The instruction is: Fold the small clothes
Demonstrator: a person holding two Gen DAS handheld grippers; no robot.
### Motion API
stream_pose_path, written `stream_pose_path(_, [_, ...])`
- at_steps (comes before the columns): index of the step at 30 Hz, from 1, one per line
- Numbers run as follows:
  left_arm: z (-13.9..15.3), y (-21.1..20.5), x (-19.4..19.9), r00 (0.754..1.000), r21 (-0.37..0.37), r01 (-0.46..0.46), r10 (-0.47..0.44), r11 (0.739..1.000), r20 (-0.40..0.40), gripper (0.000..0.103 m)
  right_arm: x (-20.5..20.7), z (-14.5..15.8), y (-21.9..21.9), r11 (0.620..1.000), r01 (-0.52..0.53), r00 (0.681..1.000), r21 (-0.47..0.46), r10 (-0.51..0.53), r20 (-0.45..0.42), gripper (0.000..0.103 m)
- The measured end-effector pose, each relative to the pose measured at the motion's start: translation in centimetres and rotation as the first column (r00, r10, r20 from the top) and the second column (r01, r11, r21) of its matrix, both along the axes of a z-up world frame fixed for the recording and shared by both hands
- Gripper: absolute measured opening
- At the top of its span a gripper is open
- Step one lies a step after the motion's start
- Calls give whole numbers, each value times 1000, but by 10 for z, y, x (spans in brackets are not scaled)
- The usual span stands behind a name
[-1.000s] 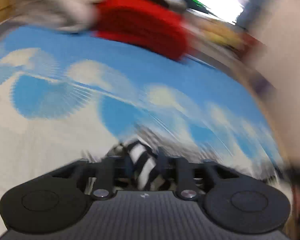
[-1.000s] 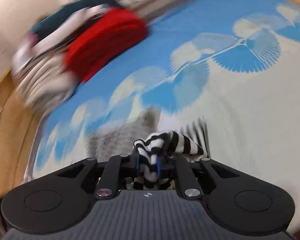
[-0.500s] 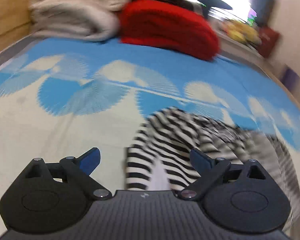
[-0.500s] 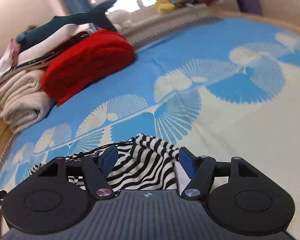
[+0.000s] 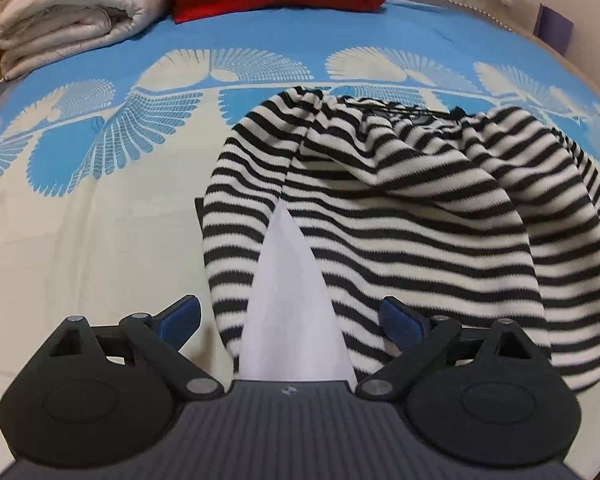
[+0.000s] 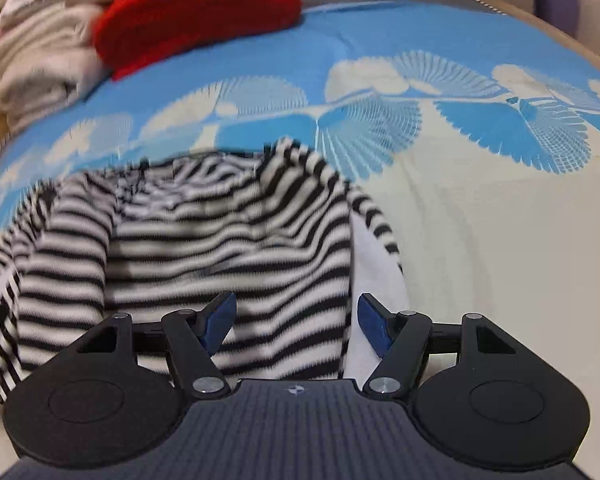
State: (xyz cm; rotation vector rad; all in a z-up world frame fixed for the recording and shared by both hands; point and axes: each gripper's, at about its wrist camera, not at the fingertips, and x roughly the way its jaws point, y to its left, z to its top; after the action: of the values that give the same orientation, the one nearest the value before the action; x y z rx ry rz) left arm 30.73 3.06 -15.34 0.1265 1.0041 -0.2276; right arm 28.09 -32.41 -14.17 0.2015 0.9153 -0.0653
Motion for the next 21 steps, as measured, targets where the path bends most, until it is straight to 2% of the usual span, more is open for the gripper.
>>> stream_pose_path(3, [6,5,-14,1000,-6,15,-15,1000,1,98,-11,5,3,999,-28,999,-47,29,17,69])
stream_pose_path(6, [16,12,-30,1000,-6,0,0,1000,27,98,-31,18,0,995,-7,998,-104,15,68,69])
stream_pose_path(8, [21,18,-39,999,-10,-35,35,999,39,98,-50,23,-1,995,27,995,-101,-17,98,69])
stream_pose_path(11, [27,23,-53,993,-42,-118,119,992,24,98,-72,16,4,996,31,996,-80,-24,86,68])
stream_pose_path(14, [27,26,-70,992,-105,-128,129,986,3,98,-76,4,12,991,39,998,-128,-31,62,63])
stream_pose_path(15, [26,25,-73,992,-105,-128,130,986,7,98,-75,0,14,990,34,998,-134,-25,65,61])
stream_pose_path(16, [23,23,-75,991,-99,-129,132,987,19,95,-73,-3,15,990,30,998,-137,-22,60,46])
stream_pose_path(17, [20,20,-77,992,-97,-117,120,988,34,71,-69,-7,16,989,33,999,-142,-27,43,22])
stream_pose_path(18, [19,17,-77,994,-99,-93,98,991,47,45,-68,-9,17,989,44,999,-141,-40,35,10])
stream_pose_path(19, [18,14,-77,997,-103,-50,56,993,55,8,-69,-8,17,990,47,998,-134,-42,42,10])
stream_pose_path(21, [19,14,-79,994,-116,-60,71,991,89,8,-76,2,18,989,53,995,-142,-40,96,9])
